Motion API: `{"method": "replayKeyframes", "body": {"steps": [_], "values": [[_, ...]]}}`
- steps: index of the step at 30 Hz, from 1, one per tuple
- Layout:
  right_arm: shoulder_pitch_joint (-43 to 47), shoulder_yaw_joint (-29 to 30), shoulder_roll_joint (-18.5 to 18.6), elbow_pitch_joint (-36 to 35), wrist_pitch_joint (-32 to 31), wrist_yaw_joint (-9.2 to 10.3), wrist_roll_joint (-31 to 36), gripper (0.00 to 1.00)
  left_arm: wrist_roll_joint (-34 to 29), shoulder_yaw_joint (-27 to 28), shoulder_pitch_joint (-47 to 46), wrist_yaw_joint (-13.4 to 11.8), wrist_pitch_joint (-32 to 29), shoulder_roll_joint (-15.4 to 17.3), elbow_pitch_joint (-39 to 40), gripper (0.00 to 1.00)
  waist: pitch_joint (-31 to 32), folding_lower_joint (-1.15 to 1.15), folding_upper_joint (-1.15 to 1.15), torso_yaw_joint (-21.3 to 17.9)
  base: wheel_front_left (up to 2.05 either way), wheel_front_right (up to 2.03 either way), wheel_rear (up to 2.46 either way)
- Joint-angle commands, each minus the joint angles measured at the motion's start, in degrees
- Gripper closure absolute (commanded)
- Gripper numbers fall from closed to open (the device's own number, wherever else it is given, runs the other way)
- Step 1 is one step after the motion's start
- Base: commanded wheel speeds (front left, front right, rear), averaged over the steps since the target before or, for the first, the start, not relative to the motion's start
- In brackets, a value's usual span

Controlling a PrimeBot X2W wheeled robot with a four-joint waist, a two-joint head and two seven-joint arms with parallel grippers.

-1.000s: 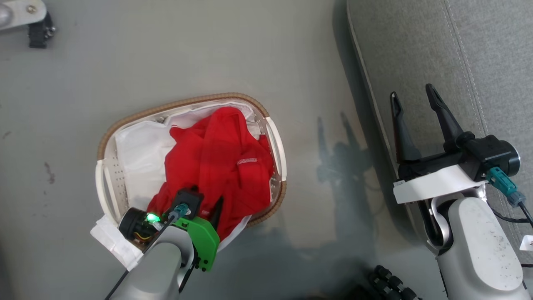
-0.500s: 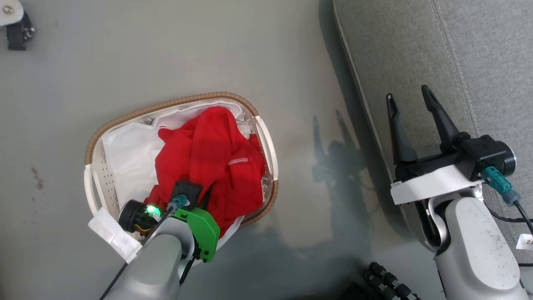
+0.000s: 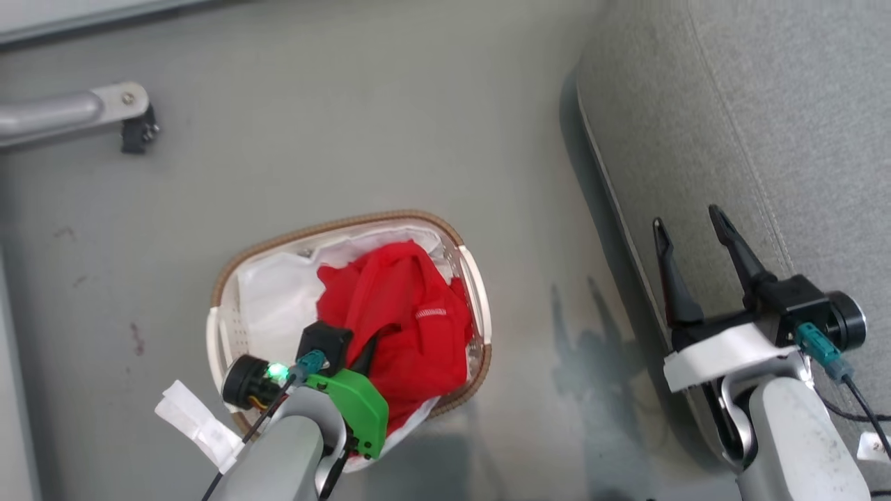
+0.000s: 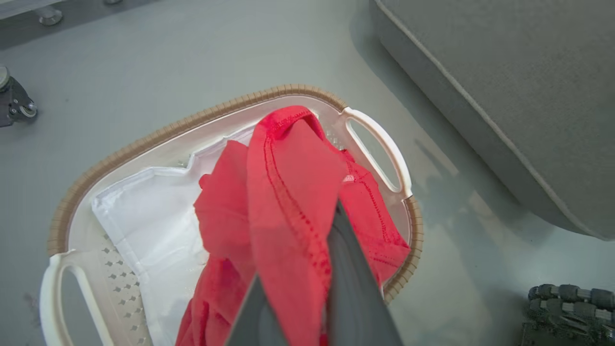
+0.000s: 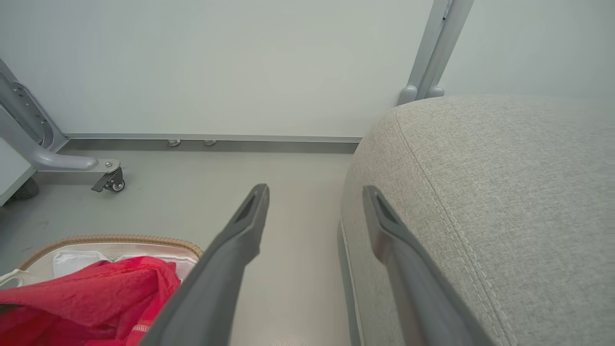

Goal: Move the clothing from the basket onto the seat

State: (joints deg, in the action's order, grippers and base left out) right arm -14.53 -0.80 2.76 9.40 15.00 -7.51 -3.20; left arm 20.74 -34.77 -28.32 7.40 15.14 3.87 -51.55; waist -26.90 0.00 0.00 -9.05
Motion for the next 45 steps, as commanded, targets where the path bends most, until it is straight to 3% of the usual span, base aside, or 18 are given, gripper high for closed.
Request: {"method": "replayKeyframes", "body": {"steps": [1,17,31,45], "values": [[1.66,0.29,0.23,0.39,0.28,0.04,0.76,0.00,-0.18,-0.52,1.13,0.16,0.01,0.44,0.96,1.00,7.18,0.00,0.00,3.56,0.00,0.00,0.00],[12.14,1.57,0.23,2.05,0.28,0.04,2.86,0.00,-2.06,-9.73,-5.51,0.16,0.02,7.50,12.78,1.00,25.55,0.00,0.00,7.79,0.00,0.00,0.00],[12.27,0.73,0.23,1.91,0.28,0.04,2.55,0.00,0.38,-17.37,-23.40,0.04,0.03,11.96,18.13,1.00,28.17,0.00,0.00,8.24,0.00,0.00,0.00],[8.55,-4.04,0.23,2.79,0.28,0.04,3.50,0.00,1.58,-17.73,-36.23,0.04,0.03,12.29,19.56,1.00,28.05,0.00,0.00,7.67,0.00,0.00,0.00]]}}
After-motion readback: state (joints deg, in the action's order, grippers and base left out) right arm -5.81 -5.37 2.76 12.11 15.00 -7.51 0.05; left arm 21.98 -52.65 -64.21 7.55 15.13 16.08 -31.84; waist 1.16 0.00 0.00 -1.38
